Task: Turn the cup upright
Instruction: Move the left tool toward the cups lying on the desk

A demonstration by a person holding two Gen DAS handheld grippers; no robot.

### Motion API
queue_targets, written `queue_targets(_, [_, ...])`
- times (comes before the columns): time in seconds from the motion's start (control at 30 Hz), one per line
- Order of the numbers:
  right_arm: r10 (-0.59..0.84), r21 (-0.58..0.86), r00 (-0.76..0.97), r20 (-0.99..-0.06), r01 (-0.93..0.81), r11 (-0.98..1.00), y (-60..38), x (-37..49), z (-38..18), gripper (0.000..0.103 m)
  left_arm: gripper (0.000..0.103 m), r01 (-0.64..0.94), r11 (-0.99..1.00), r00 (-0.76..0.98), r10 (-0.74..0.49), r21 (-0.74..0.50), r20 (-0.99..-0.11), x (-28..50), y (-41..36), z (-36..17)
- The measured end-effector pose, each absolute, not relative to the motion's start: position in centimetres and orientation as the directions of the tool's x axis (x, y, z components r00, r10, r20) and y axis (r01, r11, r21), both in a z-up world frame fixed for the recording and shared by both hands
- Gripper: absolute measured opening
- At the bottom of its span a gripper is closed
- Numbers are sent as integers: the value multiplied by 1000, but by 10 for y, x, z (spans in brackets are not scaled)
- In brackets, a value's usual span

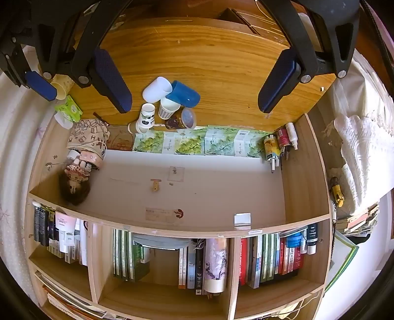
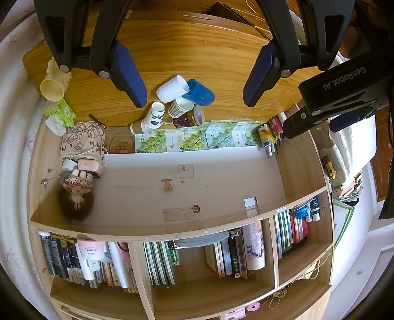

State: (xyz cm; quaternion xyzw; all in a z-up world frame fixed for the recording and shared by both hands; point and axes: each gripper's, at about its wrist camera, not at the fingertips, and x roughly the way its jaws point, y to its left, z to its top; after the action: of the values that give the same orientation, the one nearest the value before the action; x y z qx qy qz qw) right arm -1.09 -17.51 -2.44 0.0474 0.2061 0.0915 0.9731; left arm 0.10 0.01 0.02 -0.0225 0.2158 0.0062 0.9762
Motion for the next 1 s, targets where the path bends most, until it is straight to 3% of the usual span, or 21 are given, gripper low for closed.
queue_targets(0.33, [208, 161, 864, -459, -149, 976, -181, -3, -31, 81, 102, -18, 997, 870, -19, -69, -493, 7, -5, -4])
queue_targets(0.73, [265, 253, 768, -584, -138, 958, -204, 25, -62, 81, 102, -86, 996, 772, 57, -16, -633, 28, -25, -29])
queue_targets(1.0, [323, 300, 734, -597, -168, 939, -221, 41, -69, 81, 102, -107, 994, 745, 68, -18, -664, 34, -34, -34])
